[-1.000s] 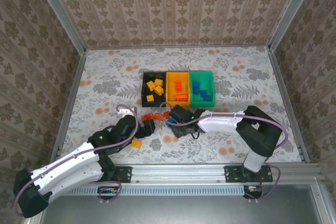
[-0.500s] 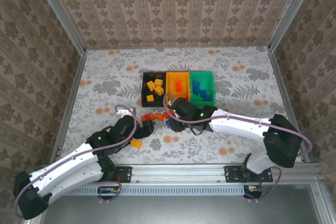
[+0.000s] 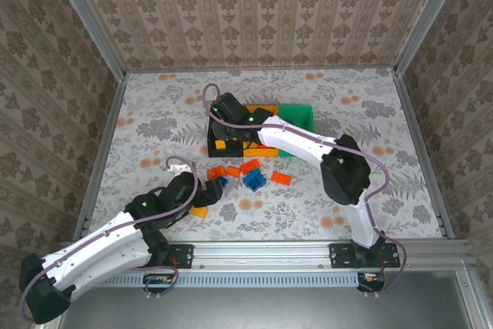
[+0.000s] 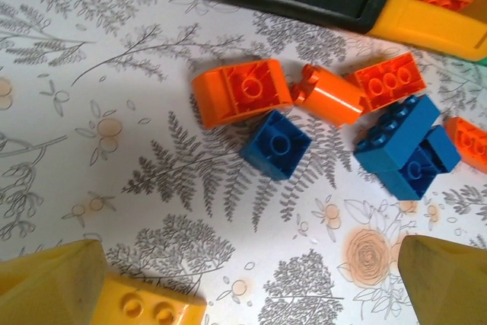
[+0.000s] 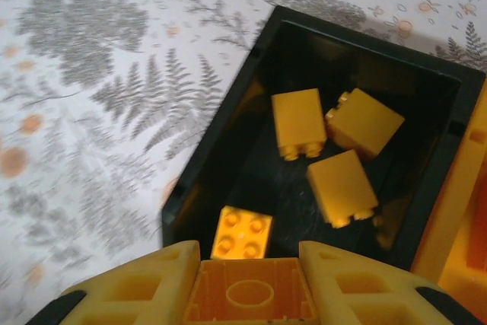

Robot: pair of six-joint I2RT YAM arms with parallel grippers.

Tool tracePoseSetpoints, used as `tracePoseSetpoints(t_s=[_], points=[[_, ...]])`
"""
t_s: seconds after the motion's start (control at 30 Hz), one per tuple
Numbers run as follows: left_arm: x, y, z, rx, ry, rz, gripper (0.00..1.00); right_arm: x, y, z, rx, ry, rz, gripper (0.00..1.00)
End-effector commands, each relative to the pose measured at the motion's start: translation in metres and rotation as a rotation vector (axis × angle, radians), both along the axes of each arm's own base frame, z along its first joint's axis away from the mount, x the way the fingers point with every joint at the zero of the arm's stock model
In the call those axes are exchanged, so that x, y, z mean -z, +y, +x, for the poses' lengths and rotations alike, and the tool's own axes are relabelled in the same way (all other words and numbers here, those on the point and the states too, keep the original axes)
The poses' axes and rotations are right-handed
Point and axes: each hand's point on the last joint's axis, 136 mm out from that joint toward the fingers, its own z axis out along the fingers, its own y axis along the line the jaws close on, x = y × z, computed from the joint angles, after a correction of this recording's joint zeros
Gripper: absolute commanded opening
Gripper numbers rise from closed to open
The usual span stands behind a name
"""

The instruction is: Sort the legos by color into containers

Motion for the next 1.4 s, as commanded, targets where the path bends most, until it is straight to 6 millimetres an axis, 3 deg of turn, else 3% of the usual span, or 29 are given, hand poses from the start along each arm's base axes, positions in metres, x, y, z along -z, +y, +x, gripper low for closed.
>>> tracePoseSetpoints(t_s=[0.0, 0.1, 0.17, 0.23, 0.33, 0.53, 0.8, 1.0, 1.2, 1.37], points=[[0.008, 0.021, -0.007, -0.078, 0.051, 0.051, 1.0, 0.012, -0.013, 0.017, 0.088, 0.036, -0.053, 0.35], [0.01, 0.028, -0.01, -0.105, 0.073, 0.07, 1.0, 0.018, -0.006, 0.026, 0.09, 0.043, -0.052, 0.41], [0.01, 0.031, -0.013, -0.11, 0.091, 0.084, 1.0, 0.02, 0.0, 0.028, 0.079, 0.051, -0.043, 0.53], [0.01, 0.034, -0.016, -0.109, 0.109, 0.103, 1.0, 0.015, 0.004, 0.03, 0.077, 0.045, -0.026, 0.68], [0.012, 0.037, -0.022, -0.089, 0.141, 0.132, 1.0, -0.002, 0.006, 0.028, 0.073, 0.028, 0.011, 0.76], [0.036, 0.027, -0.038, 0.01, 0.258, 0.176, 1.0, -0.028, -0.005, 0.007, 0.064, -0.019, 0.07, 0.78], [0.07, -0.004, -0.042, 0.12, 0.358, 0.189, 0.98, -0.03, -0.04, -0.023, 0.091, -0.028, 0.096, 0.79], [0.075, -0.025, -0.035, 0.19, 0.351, 0.197, 0.93, -0.038, -0.062, -0.036, 0.115, -0.048, 0.11, 0.79], [0.072, -0.056, -0.016, 0.265, 0.318, 0.204, 0.88, -0.039, -0.077, -0.042, 0.14, -0.054, 0.118, 0.79], [0.075, -0.081, -0.014, 0.377, 0.315, 0.181, 0.94, -0.035, -0.082, -0.046, 0.145, -0.046, 0.119, 0.79]])
